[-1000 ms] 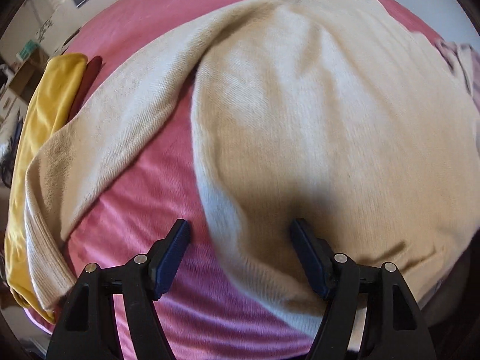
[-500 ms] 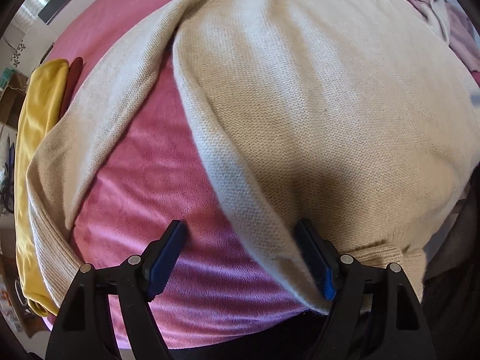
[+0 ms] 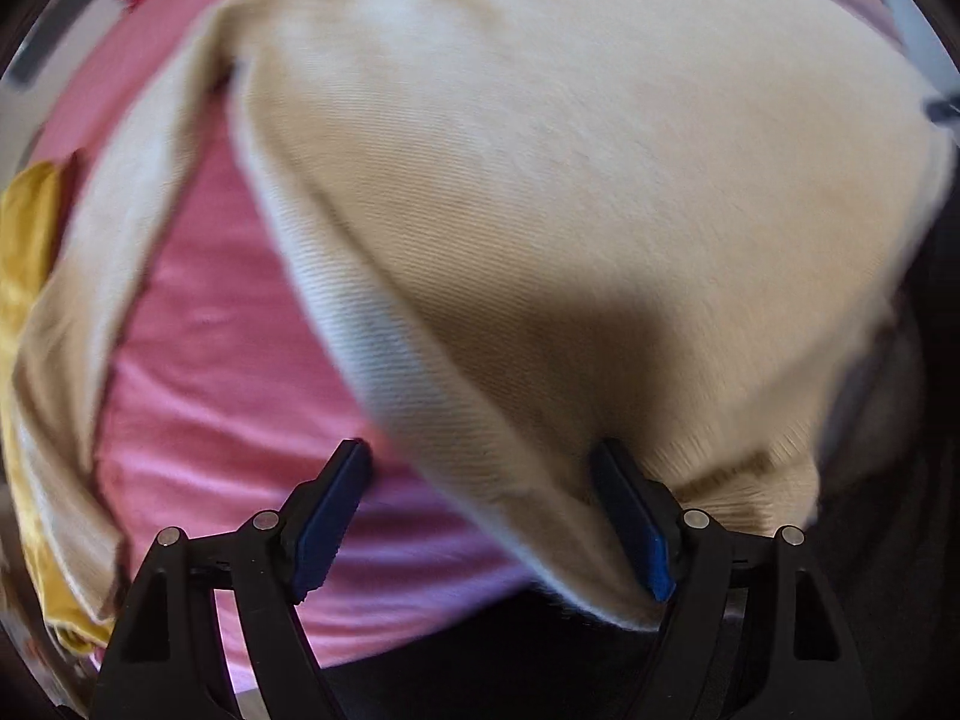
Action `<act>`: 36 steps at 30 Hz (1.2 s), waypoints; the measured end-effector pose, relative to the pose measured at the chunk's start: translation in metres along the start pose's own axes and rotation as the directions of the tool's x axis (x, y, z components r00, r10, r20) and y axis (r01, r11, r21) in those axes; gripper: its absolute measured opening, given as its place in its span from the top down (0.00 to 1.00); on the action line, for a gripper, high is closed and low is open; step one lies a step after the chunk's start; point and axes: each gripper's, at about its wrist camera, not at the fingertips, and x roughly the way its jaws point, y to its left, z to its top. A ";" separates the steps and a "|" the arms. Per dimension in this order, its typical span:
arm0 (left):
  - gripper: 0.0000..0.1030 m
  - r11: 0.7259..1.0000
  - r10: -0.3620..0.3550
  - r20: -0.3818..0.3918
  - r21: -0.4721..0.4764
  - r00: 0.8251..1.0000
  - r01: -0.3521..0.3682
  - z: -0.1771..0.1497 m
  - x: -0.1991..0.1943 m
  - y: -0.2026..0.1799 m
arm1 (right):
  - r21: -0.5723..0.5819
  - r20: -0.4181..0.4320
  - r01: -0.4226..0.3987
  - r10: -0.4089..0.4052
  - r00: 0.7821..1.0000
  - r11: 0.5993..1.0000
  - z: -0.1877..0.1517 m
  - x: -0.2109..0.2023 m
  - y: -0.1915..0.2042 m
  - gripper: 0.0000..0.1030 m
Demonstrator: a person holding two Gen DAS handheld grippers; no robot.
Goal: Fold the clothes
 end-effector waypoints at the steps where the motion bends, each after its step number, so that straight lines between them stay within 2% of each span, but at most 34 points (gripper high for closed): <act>1: 0.23 0.999 -0.009 -0.020 0.049 1.000 0.010 0.001 -0.001 -0.008 | -0.021 -0.047 0.046 -0.047 0.998 0.999 0.002 0.003 -0.004 0.82; 2: 0.23 0.998 -0.023 -0.006 0.062 1.000 0.023 0.006 -0.009 -0.007 | -0.044 -0.092 0.091 -0.094 0.991 0.995 0.005 0.007 -0.008 0.76; 3: 0.23 0.998 -0.045 0.031 0.045 0.998 0.044 0.013 -0.021 -0.001 | -0.070 -0.136 0.134 -0.143 0.980 0.988 0.007 0.010 -0.011 0.76; 4: 0.23 0.997 -0.067 0.069 0.029 0.995 0.065 0.020 -0.033 0.005 | -0.119 -0.081 0.168 -0.179 0.981 0.979 0.015 -0.005 -0.008 0.76; 5: 0.23 0.996 -0.088 0.107 0.014 0.990 0.087 0.028 -0.045 0.011 | -0.128 -0.016 0.152 -0.156 0.988 0.980 0.026 -0.022 -0.002 0.76; 6: 0.23 0.995 -0.098 0.160 -0.021 0.982 0.102 0.039 -0.059 0.023 | -0.117 0.063 0.102 -0.095 0.993 0.988 0.042 -0.042 0.000 0.76; 7: 0.23 0.992 -0.085 0.222 -0.069 0.971 0.103 0.055 -0.075 0.039 | -0.099 0.154 0.036 -0.020 0.988 0.994 0.065 -0.064 0.002 0.73; 9: 0.23 0.988 0.023 0.323 -0.152 0.946 0.028 0.096 -0.098 0.071 | -0.087 0.288 -0.043 0.066 0.955 0.995 0.117 -0.092 0.007 0.67; 10: 0.23 0.983 0.097 0.355 -0.181 0.930 -0.033 0.120 -0.105 0.085 | -0.084 0.318 -0.034 0.059 0.946 0.996 0.140 -0.098 0.010 0.64; 12: 0.23 0.963 0.223 0.407 -0.232 0.886 -0.135 0.161 -0.116 0.108 | -0.066 0.340 0.016 0.008 0.940 0.998 0.194 -0.101 0.014 0.64; 14: 0.23 0.952 0.281 0.439 -0.241 0.854 -0.190 0.184 -0.110 0.142 | -0.045 0.356 0.045 -0.026 0.934 0.998 0.250 -0.090 0.022 0.64; 15: 0.23 0.947 0.303 0.438 -0.241 0.847 -0.213 0.190 -0.105 0.153 | -0.022 0.360 0.049 -0.037 0.932 0.999 0.276 -0.081 0.023 0.64; 17: 0.23 0.941 0.321 0.408 -0.237 0.855 -0.241 0.202 -0.087 0.166 | 0.001 0.360 0.032 -0.030 0.933 0.999 0.323 -0.057 0.026 0.64; 20: 0.23 0.946 0.298 0.374 -0.237 0.878 -0.221 0.274 -0.050 0.183 | 0.021 0.353 -0.014 0.005 0.935 1.000 0.372 -0.020 0.030 0.64; 23: 0.23 0.965 0.185 0.382 -0.246 0.905 -0.094 0.321 -0.028 0.188 | 0.060 0.335 -0.029 0.008 0.942 0.998 0.404 0.007 0.023 0.64; 26: 0.23 0.968 0.068 0.356 -0.249 0.932 0.025 0.368 0.002 0.186 | 0.105 0.314 -0.081 0.044 0.949 0.991 0.425 0.025 0.011 0.64; 28: 0.23 0.970 0.033 0.352 -0.237 0.936 0.055 0.391 0.013 0.184 | 0.114 0.323 -0.126 0.083 0.943 0.985 0.434 0.030 0.002 0.63; 31: 0.22 0.981 0.029 0.349 -0.190 0.937 0.041 0.416 0.027 0.173 | 0.096 0.346 -0.240 0.193 0.918 0.966 0.432 0.030 -0.006 0.61; 33: 0.21 0.986 0.038 0.362 -0.163 0.931 0.023 0.424 0.032 0.166 | 0.075 0.337 -0.317 0.275 0.900 0.946 0.431 0.036 -0.012 0.62; 34: 0.20 0.987 0.037 0.369 -0.159 0.929 0.024 0.425 0.033 0.166 | 0.072 0.328 -0.327 0.287 0.900 0.942 0.430 0.040 -0.016 0.63; 36: 0.20 0.985 0.024 0.378 -0.166 0.926 0.043 0.423 0.033 0.168 | 0.073 0.348 -0.358 0.313 0.884 0.931 0.426 0.039 -0.022 0.64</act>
